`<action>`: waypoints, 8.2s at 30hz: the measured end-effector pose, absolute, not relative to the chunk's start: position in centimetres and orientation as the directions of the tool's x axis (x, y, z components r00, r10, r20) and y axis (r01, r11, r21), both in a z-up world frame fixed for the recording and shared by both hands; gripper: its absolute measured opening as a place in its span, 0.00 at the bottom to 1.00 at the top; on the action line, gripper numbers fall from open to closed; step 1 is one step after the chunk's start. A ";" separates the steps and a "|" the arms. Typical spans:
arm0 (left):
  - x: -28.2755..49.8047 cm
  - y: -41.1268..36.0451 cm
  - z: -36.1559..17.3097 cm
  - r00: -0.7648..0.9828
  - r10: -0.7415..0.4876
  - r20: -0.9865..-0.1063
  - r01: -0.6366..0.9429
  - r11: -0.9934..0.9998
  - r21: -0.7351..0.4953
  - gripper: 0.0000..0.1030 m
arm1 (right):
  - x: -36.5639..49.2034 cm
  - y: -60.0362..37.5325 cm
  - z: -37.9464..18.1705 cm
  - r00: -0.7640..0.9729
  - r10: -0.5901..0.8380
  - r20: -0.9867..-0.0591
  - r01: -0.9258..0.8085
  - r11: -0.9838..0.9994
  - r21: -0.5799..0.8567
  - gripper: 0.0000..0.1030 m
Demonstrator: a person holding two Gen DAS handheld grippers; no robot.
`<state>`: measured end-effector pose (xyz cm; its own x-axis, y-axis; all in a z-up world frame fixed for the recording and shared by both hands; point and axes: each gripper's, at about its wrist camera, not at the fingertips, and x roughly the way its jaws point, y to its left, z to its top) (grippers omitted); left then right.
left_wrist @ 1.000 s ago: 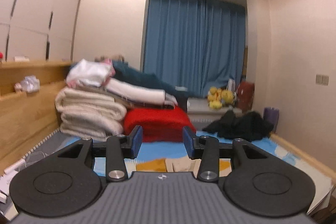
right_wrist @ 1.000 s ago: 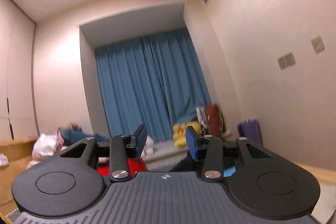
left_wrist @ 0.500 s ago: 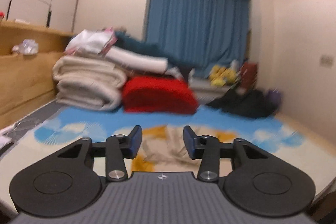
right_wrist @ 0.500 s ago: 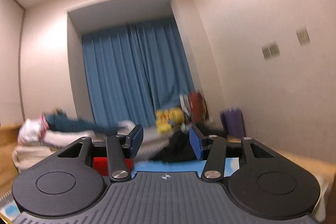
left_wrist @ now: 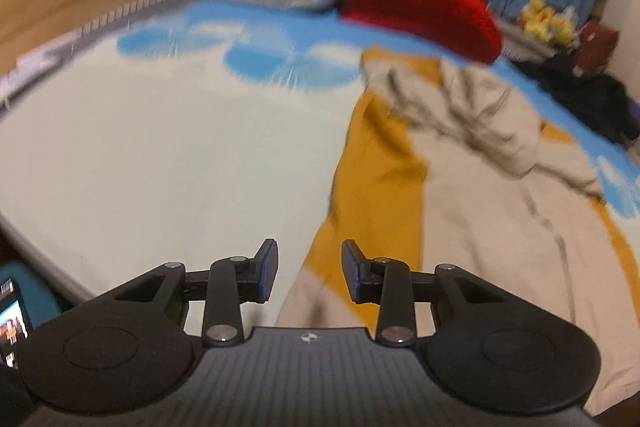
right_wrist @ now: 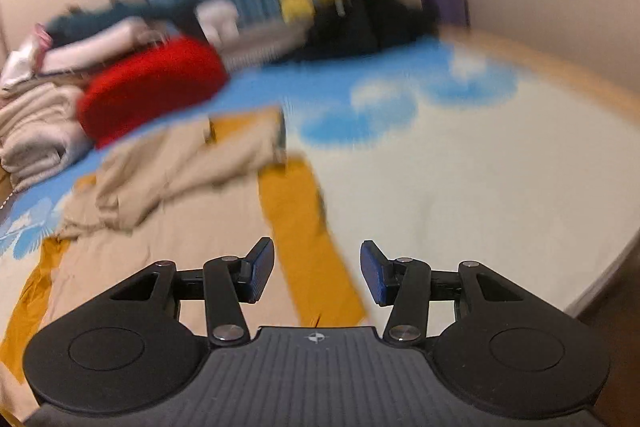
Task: Fold large clothes
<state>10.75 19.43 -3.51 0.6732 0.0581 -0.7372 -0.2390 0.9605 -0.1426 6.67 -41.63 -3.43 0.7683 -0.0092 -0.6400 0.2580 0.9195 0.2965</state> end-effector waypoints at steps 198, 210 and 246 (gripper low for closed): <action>7.3 21.6 24.3 0.954 -0.231 -0.189 0.199 0.965 -0.173 0.41 | 1.1 -47.7 24.3 0.986 -0.004 0.165 -0.037 0.970 0.241 0.12; -0.4 18.0 26.4 0.947 -0.270 -0.175 0.232 0.950 -0.211 0.44 | -6.7 -50.1 26.5 0.969 -0.043 0.244 -0.047 0.934 0.353 0.35; 10.2 19.5 -6.7 0.519 -0.002 -0.855 -0.240 0.960 -0.147 0.04 | 5.5 -43.3 -9.7 0.571 0.044 -0.820 0.355 0.887 0.294 0.01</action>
<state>10.22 19.52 -6.73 0.5188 -0.0015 -0.8549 -0.2399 0.9595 -0.1473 5.46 -43.25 -9.66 0.5706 0.0440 -0.8201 0.3547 0.8874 0.2944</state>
